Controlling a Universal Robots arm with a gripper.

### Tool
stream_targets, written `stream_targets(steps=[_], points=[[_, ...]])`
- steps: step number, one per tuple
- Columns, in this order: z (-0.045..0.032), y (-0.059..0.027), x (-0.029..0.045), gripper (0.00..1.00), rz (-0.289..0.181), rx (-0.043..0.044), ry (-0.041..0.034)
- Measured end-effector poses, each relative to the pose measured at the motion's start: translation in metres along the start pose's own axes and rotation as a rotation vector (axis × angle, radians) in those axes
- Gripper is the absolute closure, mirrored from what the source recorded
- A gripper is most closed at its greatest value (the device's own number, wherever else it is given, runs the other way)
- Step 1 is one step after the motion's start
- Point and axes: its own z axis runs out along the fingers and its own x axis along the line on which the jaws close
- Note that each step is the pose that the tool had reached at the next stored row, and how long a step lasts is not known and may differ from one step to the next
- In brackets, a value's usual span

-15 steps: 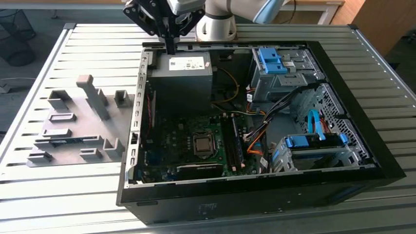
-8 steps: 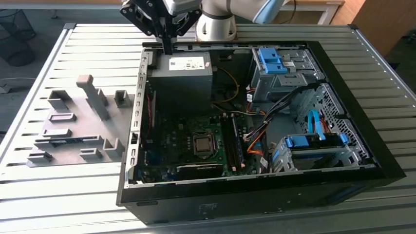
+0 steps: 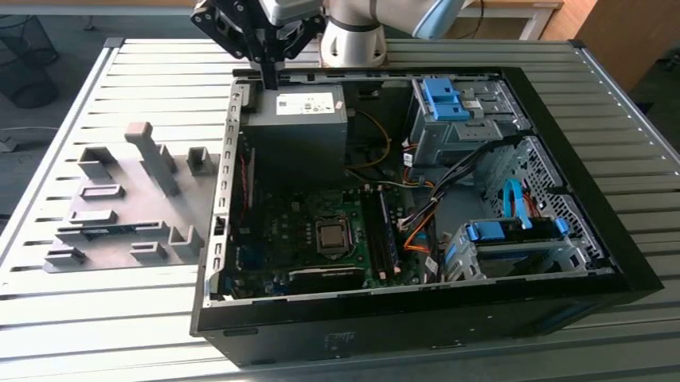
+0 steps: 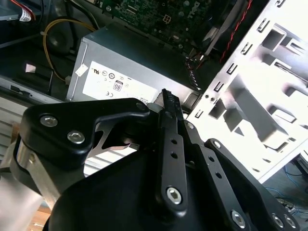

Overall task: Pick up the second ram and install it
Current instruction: 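Reach for the second ram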

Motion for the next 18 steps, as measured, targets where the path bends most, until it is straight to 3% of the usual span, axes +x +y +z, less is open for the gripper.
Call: stream_targets(steps=[18], points=[[0.0002, -0.0008, 0.0108, 0.89, 0.0, 0.0001, 0.0002]])
